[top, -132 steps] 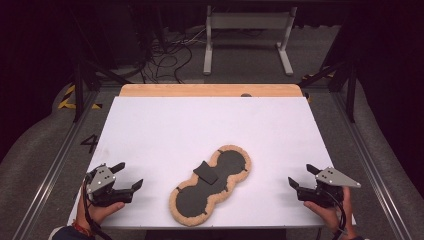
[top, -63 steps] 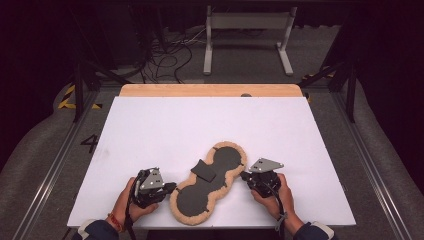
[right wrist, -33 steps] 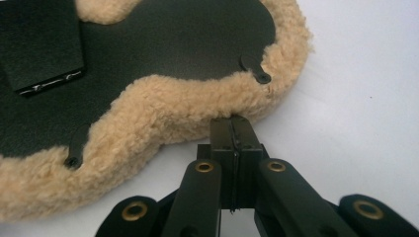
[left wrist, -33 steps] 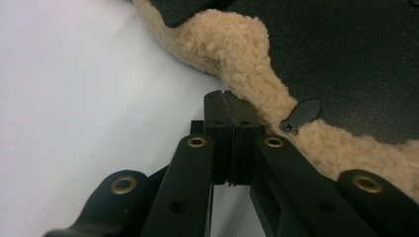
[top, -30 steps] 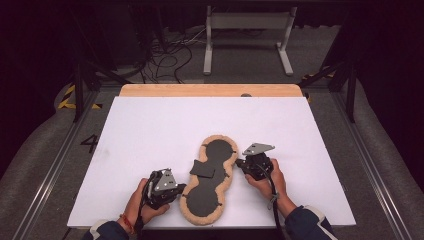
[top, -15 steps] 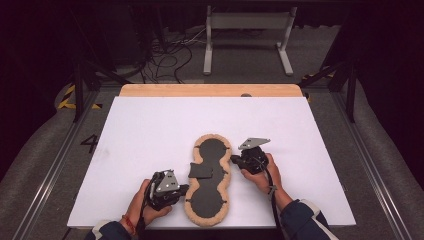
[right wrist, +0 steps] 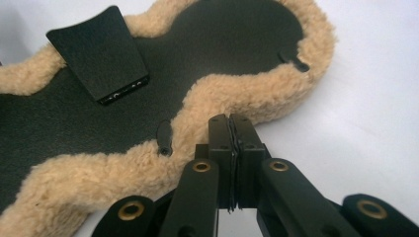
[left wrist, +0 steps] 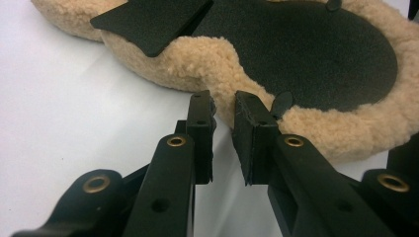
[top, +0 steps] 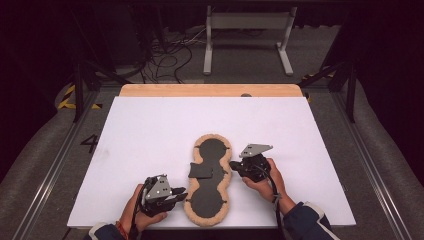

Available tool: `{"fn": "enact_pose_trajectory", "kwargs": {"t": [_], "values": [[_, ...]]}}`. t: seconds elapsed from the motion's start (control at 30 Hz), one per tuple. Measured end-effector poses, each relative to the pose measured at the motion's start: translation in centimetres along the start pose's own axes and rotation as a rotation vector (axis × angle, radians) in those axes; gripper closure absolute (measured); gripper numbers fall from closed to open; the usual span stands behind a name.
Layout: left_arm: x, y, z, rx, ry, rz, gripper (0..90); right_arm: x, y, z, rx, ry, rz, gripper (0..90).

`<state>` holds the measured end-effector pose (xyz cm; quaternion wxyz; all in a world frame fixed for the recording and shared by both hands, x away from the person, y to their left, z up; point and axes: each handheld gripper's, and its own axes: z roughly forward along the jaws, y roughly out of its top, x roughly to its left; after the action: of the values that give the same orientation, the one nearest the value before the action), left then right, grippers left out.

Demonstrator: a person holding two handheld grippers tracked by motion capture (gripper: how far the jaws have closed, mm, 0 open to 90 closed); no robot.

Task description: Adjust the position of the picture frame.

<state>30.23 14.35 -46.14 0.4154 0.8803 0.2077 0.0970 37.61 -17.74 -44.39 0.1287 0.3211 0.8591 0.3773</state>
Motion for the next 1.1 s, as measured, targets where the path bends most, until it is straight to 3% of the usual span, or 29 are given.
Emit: {"fn": "enact_pose_trajectory", "kwargs": {"t": [0.23,0.5,0.77,0.9,1.1], "values": [[0.4,0.3,0.7,0.016,0.016,-0.005,81.9,-0.1,0.3,1.1,0.014,0.0,0.015,90.0],[0.7,1.1,1.6,0.038,0.03,0.007,85.0,-0.3,0.6,1.6,0.02,-0.002,-0.01,90.0],[0.4,1.7,2.4,0.044,0.003,0.041,86.5,-0.5,2.2,2.8,0.043,-0.031,-0.044,90.0],[0.1,2.1,2.9,0.046,-0.007,0.046,85.7,-1.1,3.1,3.5,0.059,-0.021,-0.044,90.0],[-0.3,2.4,3.2,0.052,-0.007,0.068,85.3,-1.1,3.4,3.7,0.044,-0.052,-0.064,89.5]]}}
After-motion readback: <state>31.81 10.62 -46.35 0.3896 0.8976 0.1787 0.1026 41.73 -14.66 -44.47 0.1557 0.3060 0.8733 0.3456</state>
